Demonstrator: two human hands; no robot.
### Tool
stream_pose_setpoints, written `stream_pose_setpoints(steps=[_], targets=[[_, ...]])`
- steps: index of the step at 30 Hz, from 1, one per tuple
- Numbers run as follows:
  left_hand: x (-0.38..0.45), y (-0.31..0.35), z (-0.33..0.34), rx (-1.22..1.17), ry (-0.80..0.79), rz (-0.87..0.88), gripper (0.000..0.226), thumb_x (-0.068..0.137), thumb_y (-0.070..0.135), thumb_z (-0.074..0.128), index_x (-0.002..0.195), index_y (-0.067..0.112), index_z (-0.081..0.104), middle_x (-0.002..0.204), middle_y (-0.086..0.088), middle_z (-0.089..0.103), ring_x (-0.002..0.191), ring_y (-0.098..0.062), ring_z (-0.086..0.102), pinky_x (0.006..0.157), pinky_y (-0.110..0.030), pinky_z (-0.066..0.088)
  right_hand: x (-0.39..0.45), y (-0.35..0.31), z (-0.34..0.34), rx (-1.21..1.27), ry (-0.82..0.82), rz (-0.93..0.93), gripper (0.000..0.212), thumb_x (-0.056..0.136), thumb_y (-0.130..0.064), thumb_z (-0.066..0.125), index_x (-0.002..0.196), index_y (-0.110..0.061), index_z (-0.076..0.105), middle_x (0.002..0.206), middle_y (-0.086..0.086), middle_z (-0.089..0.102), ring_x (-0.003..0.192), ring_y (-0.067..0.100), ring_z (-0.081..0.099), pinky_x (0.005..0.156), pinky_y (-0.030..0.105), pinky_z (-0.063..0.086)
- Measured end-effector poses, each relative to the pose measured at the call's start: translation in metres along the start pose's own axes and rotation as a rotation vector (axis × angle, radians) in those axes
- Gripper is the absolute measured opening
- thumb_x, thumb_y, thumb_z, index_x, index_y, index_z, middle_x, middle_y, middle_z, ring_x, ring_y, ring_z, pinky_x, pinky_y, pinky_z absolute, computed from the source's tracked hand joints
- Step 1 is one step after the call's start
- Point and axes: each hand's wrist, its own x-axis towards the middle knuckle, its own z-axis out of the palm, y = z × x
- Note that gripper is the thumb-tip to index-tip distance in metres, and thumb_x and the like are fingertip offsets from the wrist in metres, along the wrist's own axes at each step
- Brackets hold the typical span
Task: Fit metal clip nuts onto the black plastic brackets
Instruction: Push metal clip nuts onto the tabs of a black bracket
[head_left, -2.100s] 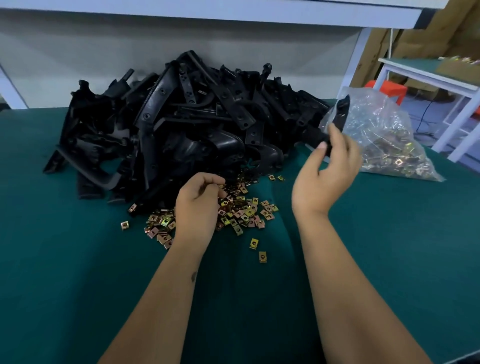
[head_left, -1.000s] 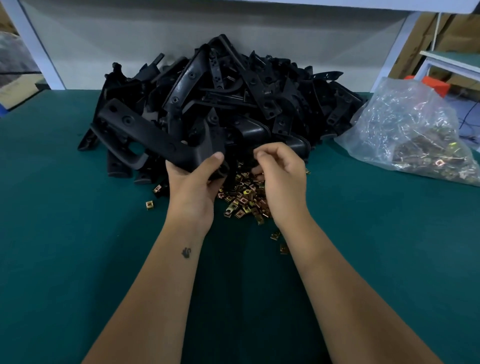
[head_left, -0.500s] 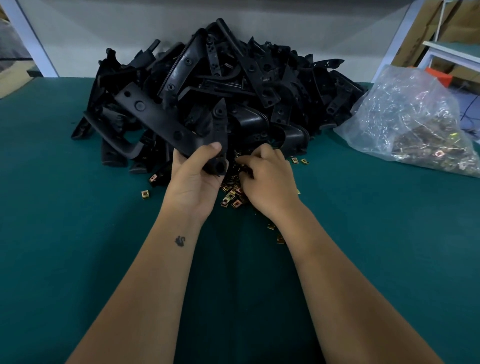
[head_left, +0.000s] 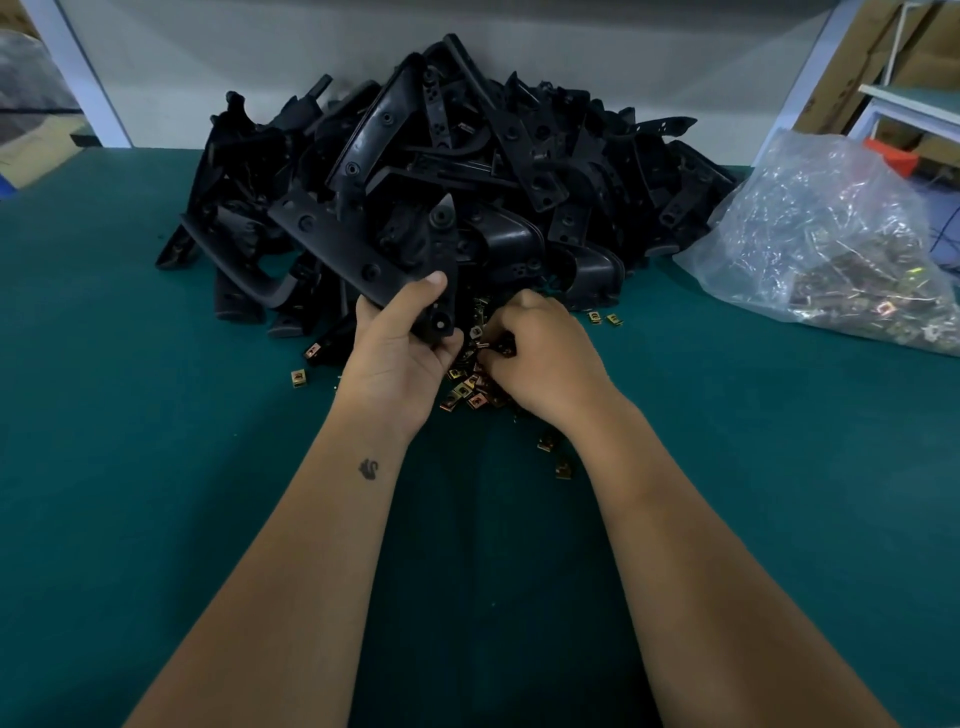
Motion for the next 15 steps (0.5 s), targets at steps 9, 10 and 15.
stream_pose_setpoints(steps=[9,10,15], targets=[[0.002,0.001,-0.002,-0.029,-0.062,-0.041,0.024,0.091,-0.003,0.054,0.084,0.019,0.049,0.074,0.006,0.063,0.062,-0.007,0.061,0.056,-0.022,0.047,0.001,0.0,-0.01,0.643,0.184,0.155,0.014,0.092,-0.02,0.064,0.086,-0.028,0.075,0.087,-0.015,0.072,0.085,-0.003,0.064,0.075,0.011,0.046],[0.002,0.001,-0.002,-0.024,-0.078,-0.041,0.024,0.091,-0.003,0.055,0.083,0.019,0.05,0.076,0.006,0.064,0.064,-0.007,0.062,0.057,-0.023,0.048,0.001,-0.001,-0.012,0.781,0.2,0.194,0.015,0.091,-0.018,0.065,0.085,-0.028,0.076,0.085,-0.014,0.074,0.085,-0.003,0.066,0.078,0.012,0.048],[0.0,-0.002,-0.003,0.018,-0.187,-0.044,0.021,0.088,0.003,0.061,0.103,0.017,0.057,0.099,0.003,0.071,0.082,-0.009,0.067,0.065,-0.022,0.053,0.001,-0.004,-0.019,1.371,0.159,0.298,0.012,0.091,-0.004,0.065,0.091,-0.011,0.075,0.083,0.003,0.074,0.077,0.012,0.067,0.073,0.024,0.054]])
